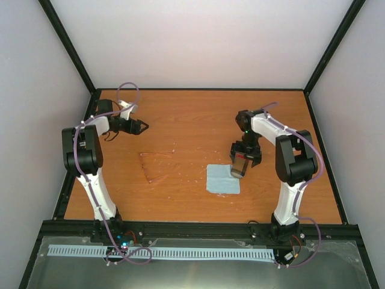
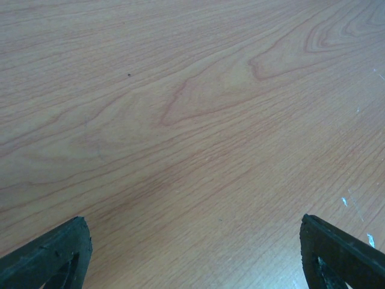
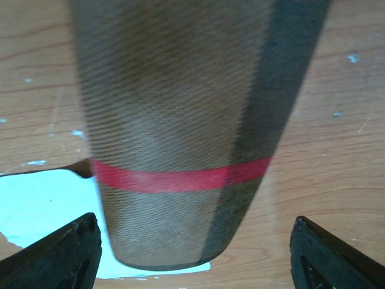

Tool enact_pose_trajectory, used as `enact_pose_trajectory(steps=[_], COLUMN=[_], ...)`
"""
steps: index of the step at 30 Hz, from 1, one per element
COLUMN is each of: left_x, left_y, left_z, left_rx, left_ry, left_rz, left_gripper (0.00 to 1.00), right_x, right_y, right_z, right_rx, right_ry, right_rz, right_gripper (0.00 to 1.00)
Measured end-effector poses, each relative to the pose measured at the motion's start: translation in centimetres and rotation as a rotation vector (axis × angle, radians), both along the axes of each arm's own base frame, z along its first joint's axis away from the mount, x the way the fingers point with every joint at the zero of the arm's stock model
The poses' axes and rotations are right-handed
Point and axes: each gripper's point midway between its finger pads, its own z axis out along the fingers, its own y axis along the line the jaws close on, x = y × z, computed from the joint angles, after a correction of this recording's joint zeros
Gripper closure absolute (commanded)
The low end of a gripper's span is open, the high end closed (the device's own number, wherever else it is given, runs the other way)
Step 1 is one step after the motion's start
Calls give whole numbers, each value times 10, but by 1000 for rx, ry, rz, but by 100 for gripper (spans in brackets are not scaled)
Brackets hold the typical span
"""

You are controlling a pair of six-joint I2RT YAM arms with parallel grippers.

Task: Organize the sunglasses
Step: Pick up the sunglasses case from the center of the board.

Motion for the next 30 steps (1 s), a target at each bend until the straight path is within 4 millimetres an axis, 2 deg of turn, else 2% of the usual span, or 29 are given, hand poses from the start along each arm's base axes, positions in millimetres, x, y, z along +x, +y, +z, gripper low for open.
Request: enact_pose_trajectory(steps=[5,11,19,22,26,30], left_x=[-1,-1,-1,-2,-3,-4], left_y=[0,0,0,0,0,-1], left_z=[-1,-2,-1,-2,-4,-4], left_rx=[-1,-1,0,-1,-1,-2], left_ry=[4,5,4,7,10,13], left_rz=[0,0,0,0,0,0], left_gripper=[6,6,6,6,6,6], right_x=[-5,0,10,10,11,11], right_y=[-7,3,9,8,8,7], right_z=[-9,-16,-18,-18,-19,-19], right_rx=[61,154,187,182,177,175], right_ry=[-16,-57,-80,-80,-72,-74], right_rz=[-60,-82,-52,-38,-30,-21], right_gripper=[17,19,31,32,49,54])
